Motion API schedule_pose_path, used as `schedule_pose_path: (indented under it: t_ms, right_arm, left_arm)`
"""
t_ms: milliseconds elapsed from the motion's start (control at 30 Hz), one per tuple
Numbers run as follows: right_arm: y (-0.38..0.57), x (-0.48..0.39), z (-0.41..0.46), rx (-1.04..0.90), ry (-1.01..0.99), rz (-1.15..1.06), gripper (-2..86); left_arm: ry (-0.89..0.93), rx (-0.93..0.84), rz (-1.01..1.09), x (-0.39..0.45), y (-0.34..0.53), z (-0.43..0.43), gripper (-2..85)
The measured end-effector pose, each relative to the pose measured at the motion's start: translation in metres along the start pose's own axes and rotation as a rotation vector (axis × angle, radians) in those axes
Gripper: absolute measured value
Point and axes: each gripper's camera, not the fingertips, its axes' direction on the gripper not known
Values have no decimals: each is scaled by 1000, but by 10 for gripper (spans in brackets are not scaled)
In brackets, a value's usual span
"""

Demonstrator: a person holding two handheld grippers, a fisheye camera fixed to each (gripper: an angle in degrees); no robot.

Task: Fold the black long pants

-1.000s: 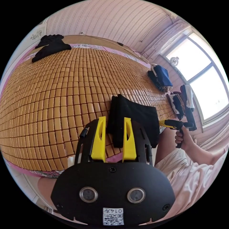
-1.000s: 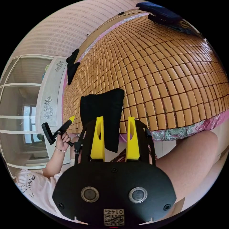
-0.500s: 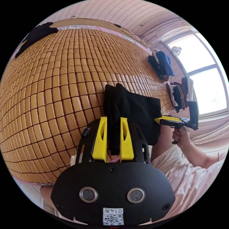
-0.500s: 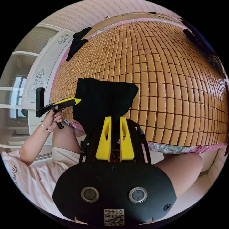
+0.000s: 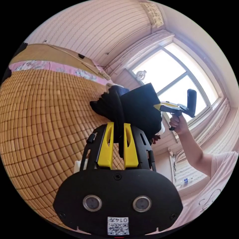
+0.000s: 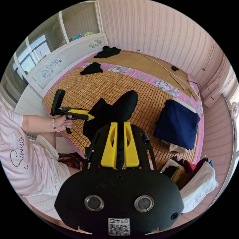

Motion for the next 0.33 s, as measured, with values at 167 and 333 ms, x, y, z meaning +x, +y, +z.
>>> schedule_pose_path:
  t_ms: [167,333]
  right_arm:
    - [-28,159,-49,-141,234,305,66]
    - [-20,195,-14,-77,194,476,78]
  left_arm:
    - [39,22,-50,18,-107,106,89]
    - [-85,-86,24,-22,-98,110,93]
